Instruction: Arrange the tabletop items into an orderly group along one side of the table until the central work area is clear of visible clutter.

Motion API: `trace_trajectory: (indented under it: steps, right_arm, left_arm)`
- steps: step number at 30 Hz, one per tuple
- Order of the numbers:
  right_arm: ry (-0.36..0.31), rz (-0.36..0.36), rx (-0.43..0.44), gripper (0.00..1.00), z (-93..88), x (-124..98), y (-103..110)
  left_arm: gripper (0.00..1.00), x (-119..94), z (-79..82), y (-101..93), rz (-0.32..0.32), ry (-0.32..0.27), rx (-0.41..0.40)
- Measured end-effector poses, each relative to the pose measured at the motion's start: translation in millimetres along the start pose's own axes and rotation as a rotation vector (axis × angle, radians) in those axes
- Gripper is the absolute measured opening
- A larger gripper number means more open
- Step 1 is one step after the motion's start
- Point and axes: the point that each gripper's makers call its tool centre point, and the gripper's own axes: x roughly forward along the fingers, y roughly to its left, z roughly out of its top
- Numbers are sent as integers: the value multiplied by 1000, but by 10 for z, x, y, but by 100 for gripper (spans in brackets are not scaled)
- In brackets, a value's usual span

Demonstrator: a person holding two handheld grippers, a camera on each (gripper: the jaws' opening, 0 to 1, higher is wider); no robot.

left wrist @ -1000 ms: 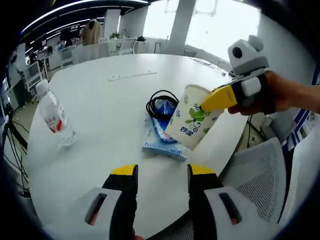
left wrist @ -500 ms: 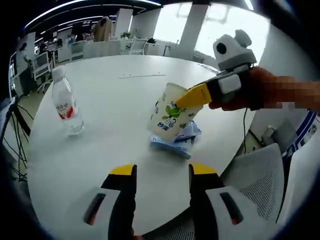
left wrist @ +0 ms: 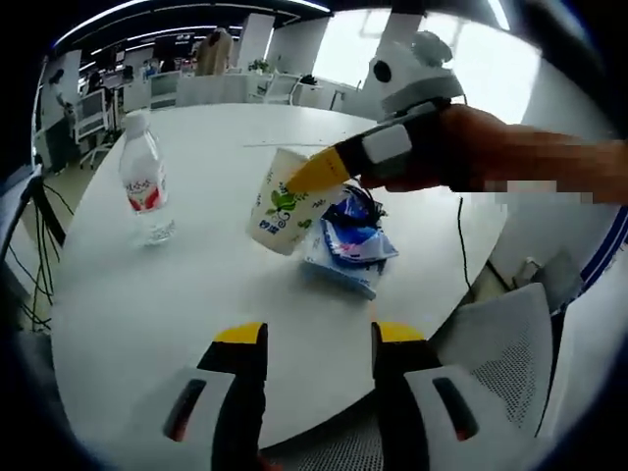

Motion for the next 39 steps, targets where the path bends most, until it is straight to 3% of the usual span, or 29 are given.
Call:
trace_trajectory:
  steps: [9, 15, 28, 39]
  right_arm:
    - [83, -2, -116, 0, 51, 208, -18]
    - [182, -28, -273, 0, 18, 318, -87]
    - [349, -64, -525, 0, -101, 630, -208]
    - [414, -102, -665, 0, -153, 829, -392]
  left_arm:
    - [41, -115, -103, 117, 27, -10, -51]
    - [41, -187, -148, 191, 45, -14, -67]
    - [41, -222, -62, 263, 51, -49, -82]
    - [41, -225, -100, 199, 33, -47, -79]
